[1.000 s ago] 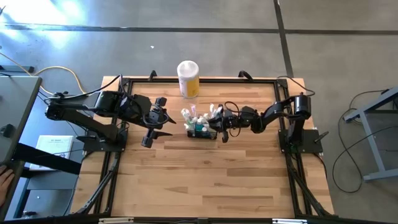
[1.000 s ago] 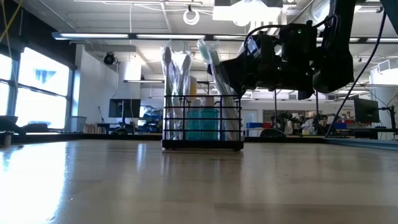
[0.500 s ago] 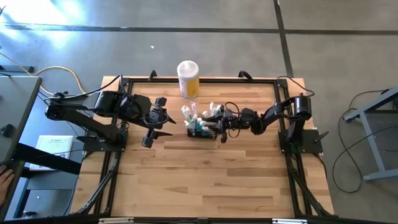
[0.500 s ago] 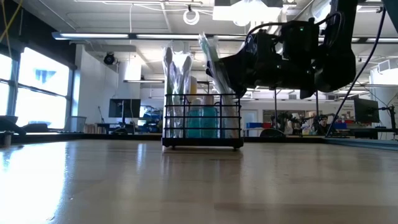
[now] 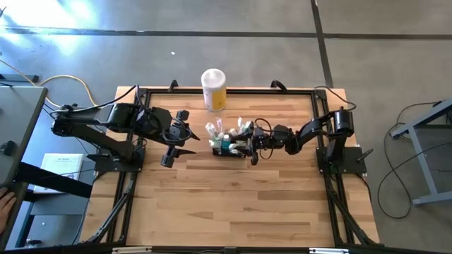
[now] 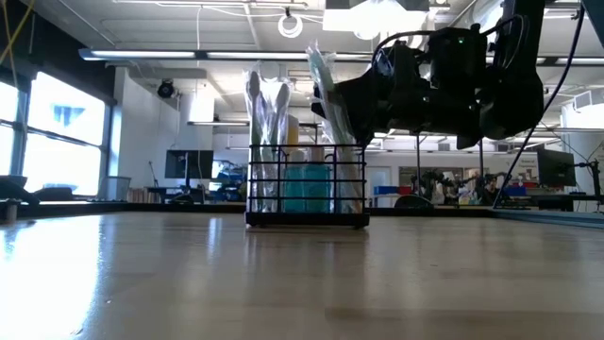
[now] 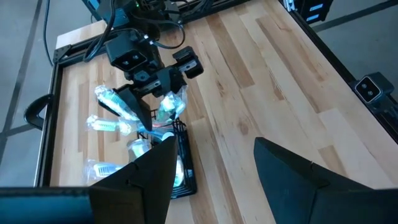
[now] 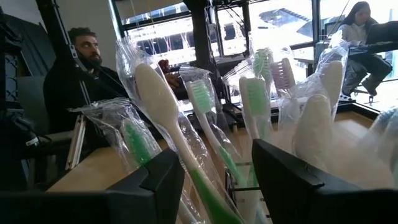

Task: Pick & Place toothbrushing station
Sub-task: Put the green toothbrush into the right section wire organizer

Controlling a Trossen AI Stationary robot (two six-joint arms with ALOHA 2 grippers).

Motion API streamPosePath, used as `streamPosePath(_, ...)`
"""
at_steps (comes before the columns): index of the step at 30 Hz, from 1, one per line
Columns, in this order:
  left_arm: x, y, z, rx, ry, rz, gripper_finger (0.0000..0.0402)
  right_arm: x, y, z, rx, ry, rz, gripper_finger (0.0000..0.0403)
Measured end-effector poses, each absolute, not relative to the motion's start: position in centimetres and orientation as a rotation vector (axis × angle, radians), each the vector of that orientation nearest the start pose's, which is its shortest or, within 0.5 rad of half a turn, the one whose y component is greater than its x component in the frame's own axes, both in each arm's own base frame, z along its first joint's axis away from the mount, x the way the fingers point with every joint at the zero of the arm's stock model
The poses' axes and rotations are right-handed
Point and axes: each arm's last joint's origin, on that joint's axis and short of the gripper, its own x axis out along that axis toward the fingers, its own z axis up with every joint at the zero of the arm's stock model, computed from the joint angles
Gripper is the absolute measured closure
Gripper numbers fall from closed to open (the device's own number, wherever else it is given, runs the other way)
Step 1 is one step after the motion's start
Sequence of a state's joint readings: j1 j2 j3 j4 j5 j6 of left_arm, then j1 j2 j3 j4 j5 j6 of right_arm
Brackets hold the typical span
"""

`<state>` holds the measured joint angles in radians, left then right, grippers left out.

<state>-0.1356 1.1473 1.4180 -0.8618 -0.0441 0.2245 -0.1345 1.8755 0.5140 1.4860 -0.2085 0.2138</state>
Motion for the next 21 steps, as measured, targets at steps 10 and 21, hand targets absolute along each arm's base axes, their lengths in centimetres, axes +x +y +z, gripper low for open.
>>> streamPosePath(10,21.1,-2.7,41.4,0.25,0.573,-0.148,0.0194,29.9,-3.1,16.1,0.18,-0.152,0.118,0.0231)
streamPosePath(21,21.2,-2.8,41.6,0.221,0.545,-0.139,0.0194,29.3,-3.0,18.1,0.154,-0.18,0.11,0.0231)
